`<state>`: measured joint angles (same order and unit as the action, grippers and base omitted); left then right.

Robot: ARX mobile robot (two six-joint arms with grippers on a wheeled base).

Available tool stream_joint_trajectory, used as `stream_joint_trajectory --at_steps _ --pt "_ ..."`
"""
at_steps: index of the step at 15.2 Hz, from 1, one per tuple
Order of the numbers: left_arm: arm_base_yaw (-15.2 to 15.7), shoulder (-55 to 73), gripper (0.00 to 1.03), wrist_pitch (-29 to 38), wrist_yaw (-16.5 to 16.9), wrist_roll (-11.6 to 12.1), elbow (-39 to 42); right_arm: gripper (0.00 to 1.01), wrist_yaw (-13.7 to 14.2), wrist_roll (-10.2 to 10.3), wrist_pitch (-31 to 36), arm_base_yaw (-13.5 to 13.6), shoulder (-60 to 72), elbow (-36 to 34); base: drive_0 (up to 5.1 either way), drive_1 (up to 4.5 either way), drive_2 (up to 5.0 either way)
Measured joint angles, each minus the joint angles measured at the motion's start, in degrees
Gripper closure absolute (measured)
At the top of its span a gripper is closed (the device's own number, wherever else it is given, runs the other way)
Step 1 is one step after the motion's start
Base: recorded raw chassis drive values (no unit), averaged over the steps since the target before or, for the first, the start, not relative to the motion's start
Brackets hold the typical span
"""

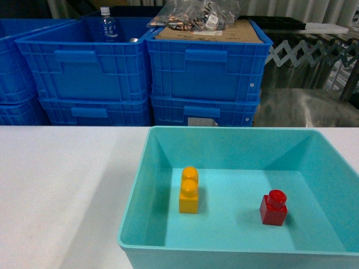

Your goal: Pick red block from blue box to shelf

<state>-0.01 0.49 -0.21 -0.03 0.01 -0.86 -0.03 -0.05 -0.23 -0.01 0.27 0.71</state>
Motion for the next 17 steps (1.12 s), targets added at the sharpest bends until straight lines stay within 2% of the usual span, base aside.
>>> stream_joint_trajectory --at_steps 17 --pt "0.0 0.0 0.05 0.0 0.0 0.0 0.0 0.03 0.0 -0.02 0.0 0.0 0.0 0.0 0.0 0.0 0.0"
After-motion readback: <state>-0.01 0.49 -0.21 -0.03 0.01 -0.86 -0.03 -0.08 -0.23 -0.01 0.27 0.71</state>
